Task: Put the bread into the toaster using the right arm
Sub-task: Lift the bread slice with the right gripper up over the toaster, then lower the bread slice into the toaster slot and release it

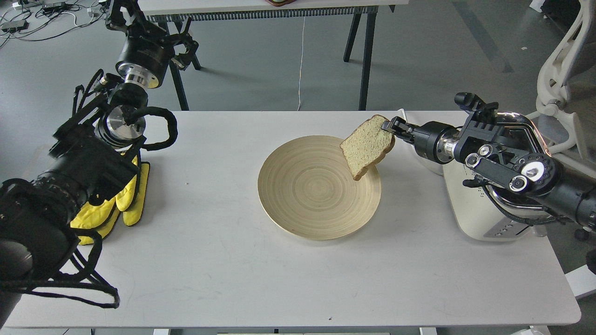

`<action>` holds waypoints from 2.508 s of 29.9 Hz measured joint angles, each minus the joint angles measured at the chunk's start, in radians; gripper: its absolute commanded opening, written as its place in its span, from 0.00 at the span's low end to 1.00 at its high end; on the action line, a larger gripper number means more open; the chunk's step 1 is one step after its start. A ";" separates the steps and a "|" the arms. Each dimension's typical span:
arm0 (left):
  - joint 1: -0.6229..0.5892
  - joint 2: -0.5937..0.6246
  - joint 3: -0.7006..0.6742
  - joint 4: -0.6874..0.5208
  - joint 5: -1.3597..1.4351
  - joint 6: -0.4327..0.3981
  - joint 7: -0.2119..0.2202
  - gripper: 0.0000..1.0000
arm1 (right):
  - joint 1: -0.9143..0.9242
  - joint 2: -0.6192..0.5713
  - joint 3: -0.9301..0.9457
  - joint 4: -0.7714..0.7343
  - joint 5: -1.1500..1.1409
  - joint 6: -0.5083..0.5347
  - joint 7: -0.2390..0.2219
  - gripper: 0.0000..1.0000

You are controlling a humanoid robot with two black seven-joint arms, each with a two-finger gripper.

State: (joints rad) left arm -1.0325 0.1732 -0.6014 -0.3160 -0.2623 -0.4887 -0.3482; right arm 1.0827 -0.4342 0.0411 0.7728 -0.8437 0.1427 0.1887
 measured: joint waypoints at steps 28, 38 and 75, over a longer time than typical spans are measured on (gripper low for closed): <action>0.003 -0.001 0.002 -0.002 0.000 0.000 0.002 1.00 | 0.216 -0.885 -0.004 0.613 -0.244 0.107 -0.161 0.05; 0.003 -0.004 0.003 -0.002 0.000 0.000 0.002 1.00 | 0.098 -0.913 -0.006 0.642 -0.333 0.075 -0.173 0.05; 0.003 -0.005 0.002 -0.005 0.001 0.000 0.001 1.00 | 0.054 -0.815 -0.003 0.627 -0.324 0.060 -0.222 0.16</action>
State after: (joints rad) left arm -1.0292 0.1687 -0.5998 -0.3205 -0.2611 -0.4887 -0.3467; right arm 1.1369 -1.2493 0.0379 1.3998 -1.1675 0.2025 -0.0336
